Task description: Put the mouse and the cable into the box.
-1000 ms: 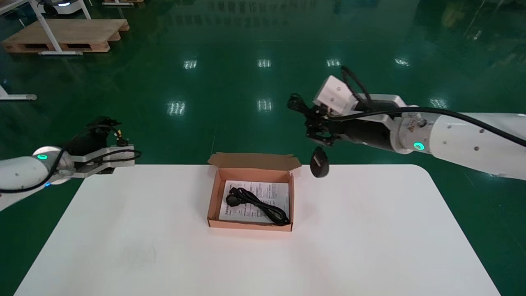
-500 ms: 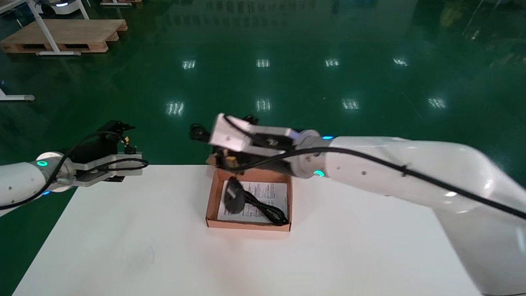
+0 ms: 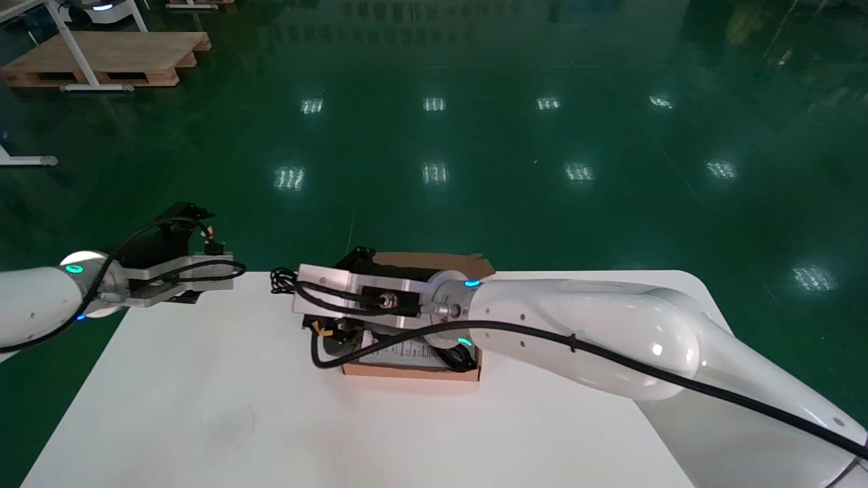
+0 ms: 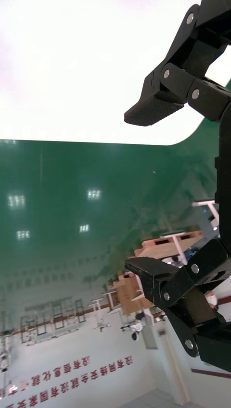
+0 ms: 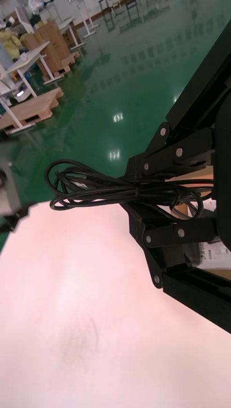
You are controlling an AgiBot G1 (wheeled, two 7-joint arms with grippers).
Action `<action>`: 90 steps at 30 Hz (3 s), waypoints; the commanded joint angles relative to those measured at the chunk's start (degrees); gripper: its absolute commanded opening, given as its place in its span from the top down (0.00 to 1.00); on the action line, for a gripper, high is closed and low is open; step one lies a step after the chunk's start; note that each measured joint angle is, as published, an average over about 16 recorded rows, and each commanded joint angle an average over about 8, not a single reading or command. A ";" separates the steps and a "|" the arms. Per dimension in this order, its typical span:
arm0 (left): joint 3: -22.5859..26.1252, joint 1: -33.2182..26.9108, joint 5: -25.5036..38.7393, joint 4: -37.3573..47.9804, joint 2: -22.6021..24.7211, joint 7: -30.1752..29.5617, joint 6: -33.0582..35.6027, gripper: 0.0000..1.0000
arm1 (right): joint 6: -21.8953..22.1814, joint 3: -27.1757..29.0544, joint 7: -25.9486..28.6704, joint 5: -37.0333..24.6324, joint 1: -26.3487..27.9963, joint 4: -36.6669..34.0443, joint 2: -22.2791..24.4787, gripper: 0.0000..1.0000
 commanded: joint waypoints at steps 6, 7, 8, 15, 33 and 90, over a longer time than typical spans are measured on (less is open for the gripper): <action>-1.57 0.37 10.08 -1.31 1.09 -8.45 3.05 0.00 | 4.78 -3.31 1.66 0.97 1.65 -3.73 0.05 1.00; -1.88 0.52 11.74 -1.63 1.27 -9.80 3.57 0.00 | 5.44 -3.59 1.97 1.16 2.06 -4.36 0.03 1.00; -2.21 0.71 13.47 -2.03 1.46 -11.21 4.12 0.00 | 6.00 -3.95 2.23 1.38 2.44 -4.96 0.01 1.00; -4.46 2.67 24.00 -6.15 2.26 -19.86 8.04 0.00 | 6.59 -7.51 2.61 3.56 4.09 -7.87 0.08 1.00; -6.40 5.44 32.14 -12.31 2.15 -26.91 12.47 0.00 | 7.16 -12.48 1.86 9.01 5.82 -9.17 0.33 1.00; -12.20 8.98 12.03 -14.03 -0.90 -22.47 20.38 0.00 | 1.63 -7.92 5.01 19.05 -1.54 -9.05 9.18 0.00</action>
